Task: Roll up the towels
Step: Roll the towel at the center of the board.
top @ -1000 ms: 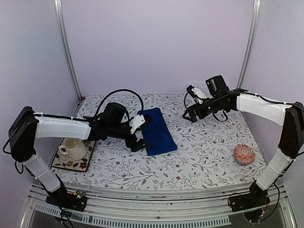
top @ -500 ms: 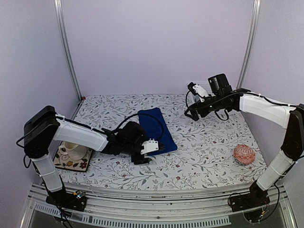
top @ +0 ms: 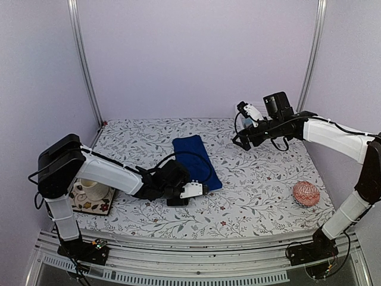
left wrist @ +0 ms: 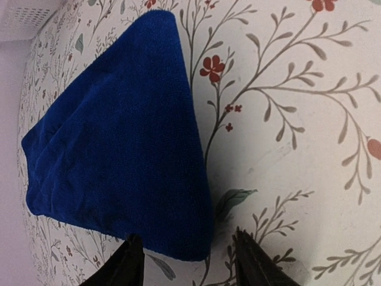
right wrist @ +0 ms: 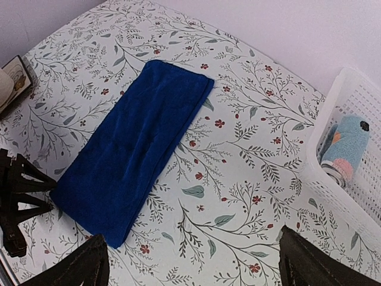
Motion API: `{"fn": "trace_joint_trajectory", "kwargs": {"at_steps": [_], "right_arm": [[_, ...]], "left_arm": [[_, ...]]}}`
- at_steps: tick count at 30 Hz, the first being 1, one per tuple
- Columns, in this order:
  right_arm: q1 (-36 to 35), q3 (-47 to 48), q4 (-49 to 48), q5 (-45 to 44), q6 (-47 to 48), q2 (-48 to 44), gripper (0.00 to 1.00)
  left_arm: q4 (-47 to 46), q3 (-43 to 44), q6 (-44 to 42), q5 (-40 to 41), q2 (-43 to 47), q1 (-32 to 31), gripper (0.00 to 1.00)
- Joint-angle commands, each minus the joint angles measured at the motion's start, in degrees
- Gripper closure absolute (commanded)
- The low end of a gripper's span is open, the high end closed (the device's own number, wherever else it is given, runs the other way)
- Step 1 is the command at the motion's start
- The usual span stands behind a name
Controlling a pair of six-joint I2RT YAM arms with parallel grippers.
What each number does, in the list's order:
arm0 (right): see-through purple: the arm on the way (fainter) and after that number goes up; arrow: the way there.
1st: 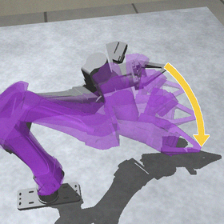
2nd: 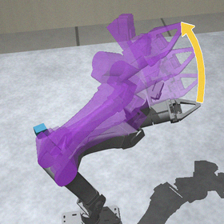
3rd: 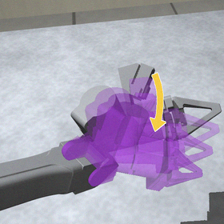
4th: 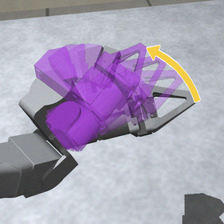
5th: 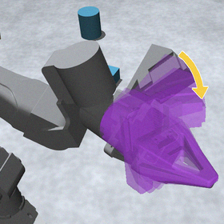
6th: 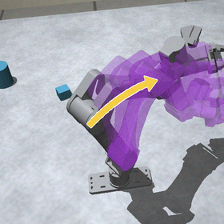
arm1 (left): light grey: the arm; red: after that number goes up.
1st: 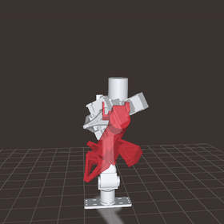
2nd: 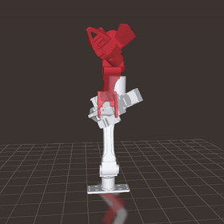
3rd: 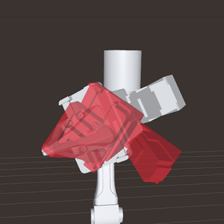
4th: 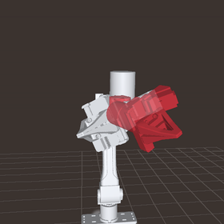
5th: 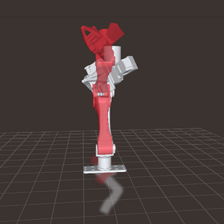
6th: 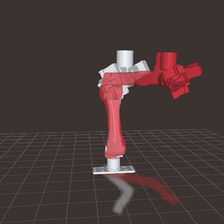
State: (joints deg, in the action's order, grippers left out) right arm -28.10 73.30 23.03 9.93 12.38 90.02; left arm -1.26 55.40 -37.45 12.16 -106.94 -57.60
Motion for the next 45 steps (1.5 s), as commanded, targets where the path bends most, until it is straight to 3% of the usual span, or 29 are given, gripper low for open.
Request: {"fn": "trace_joint_trajectory", "kwargs": {"at_steps": [1, 6, 12, 16, 22, 29, 38, 45], "right_arm": [[0.1, -1.3, -1.6, 0.1, -0.7, -2.9, 0.01], [0.1, -2.0, -2.7, 1.6, -0.3, -3.2, 0.01], [0.2, -2.9, -4.0, 2.1, 0.5, -3.0, 0.01], [0.1, -6.6, -7.5, 3.1, 2.4, -4.0, 0.01], [0.1, -16.5, -15.1, 8.2, 12.2, -8.8, 0.01], [-0.1, -24.3, -21.0, 14.3, 31.9, -12.8, 0.01], [-5.9, -26.6, -21.7, 15.1, 43.4, -7.5, 0.02], [-10.1, -25.3, -22.6, 15.9, 45.0, -2.6, 0.05]], "left_arm": [[-0.1, 1.1, -1.3, 2.3, -2.5, -0.9, 0.48], [0.6, 2.0, -1.3, 1.9, -4.0, -1.1, 0.52], [2.1, 2.5, -1.4, 0.3, -4.7, -1.3, 0.75], [3.2, 2.9, -1.1, -0.3, -4.9, -1.2, 1.0], [7.2, 4.1, 1.2, -3.9, -3.9, -0.3, 1.0], [10.9, 4.6, 4.6, -13.3, -1.3, 4.0, 1.0], [14.3, 5.5, 7.8, -24.3, -0.2, 9.5, 1.0], [15.6, 5.7, 9.5, -31.8, 1.5, 13.6, 1.0]]}}
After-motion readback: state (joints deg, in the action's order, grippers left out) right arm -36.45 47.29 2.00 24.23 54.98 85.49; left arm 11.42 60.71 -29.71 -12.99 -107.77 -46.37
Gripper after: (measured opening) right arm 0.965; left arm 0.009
